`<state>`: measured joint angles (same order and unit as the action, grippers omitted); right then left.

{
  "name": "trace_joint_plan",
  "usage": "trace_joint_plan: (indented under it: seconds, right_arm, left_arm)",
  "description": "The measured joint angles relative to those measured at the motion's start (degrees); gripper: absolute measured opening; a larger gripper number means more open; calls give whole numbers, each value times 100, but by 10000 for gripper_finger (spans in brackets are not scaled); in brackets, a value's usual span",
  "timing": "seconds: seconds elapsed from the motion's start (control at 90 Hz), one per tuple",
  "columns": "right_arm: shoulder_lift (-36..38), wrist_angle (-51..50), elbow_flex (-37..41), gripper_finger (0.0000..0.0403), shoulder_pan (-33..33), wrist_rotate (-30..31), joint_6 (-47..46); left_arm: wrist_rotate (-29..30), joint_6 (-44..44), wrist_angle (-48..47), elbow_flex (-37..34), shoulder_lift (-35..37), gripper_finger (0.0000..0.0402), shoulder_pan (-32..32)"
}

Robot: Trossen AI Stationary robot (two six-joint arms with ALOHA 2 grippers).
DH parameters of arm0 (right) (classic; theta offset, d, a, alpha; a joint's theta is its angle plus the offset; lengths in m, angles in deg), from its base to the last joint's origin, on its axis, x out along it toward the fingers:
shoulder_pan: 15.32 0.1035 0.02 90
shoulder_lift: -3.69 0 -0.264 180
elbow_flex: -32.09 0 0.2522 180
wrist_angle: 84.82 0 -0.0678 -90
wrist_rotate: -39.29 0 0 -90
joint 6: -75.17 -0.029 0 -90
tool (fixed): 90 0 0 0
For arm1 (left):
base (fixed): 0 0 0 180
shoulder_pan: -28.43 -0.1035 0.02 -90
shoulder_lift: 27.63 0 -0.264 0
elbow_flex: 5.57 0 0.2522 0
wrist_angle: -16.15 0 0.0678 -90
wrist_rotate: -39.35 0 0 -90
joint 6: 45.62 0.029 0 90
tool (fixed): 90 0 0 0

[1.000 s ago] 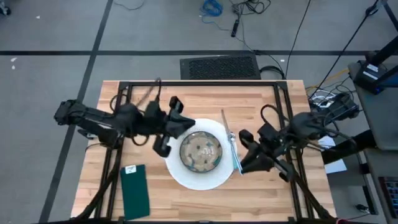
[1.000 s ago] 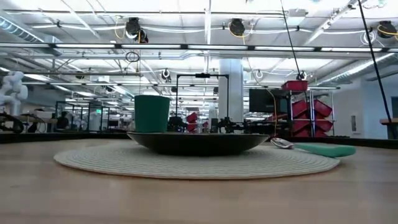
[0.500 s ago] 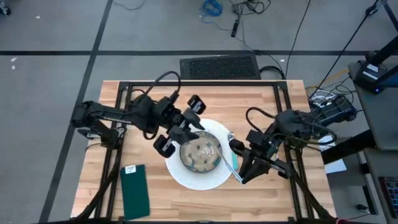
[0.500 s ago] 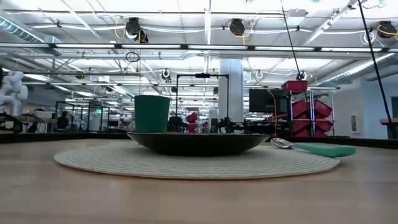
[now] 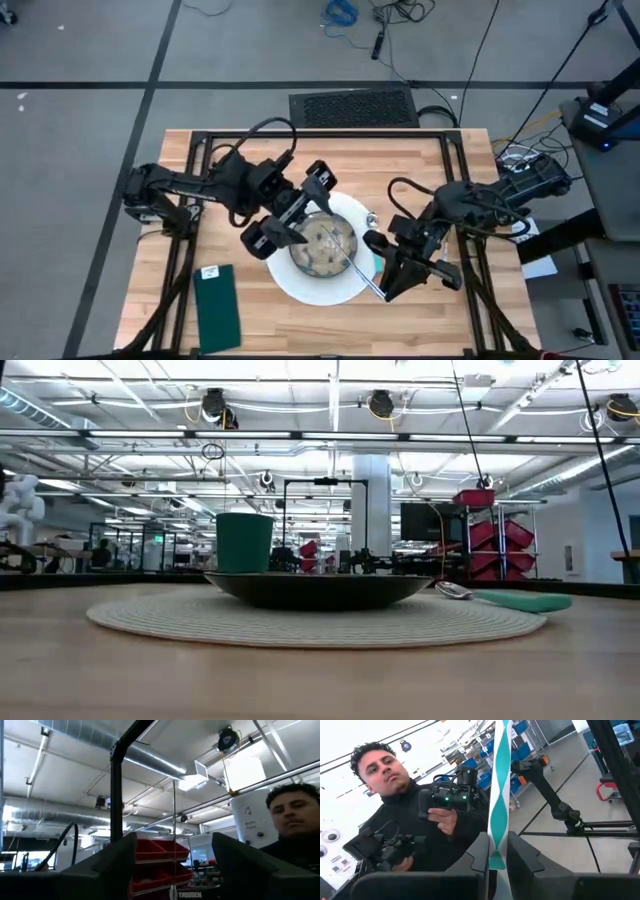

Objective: Set table place
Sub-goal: Put the blue knife on the right of the white table mat

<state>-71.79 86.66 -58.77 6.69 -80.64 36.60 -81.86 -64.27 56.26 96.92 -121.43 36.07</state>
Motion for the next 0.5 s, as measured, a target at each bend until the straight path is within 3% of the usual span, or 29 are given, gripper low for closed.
trace_joint_plan:
  seconds: [0.5]
  right_arm:
    - [-166,-77,0,23,-106,-59,-339]
  left_arm:
    - [134,394,-40,0,2,241,115]
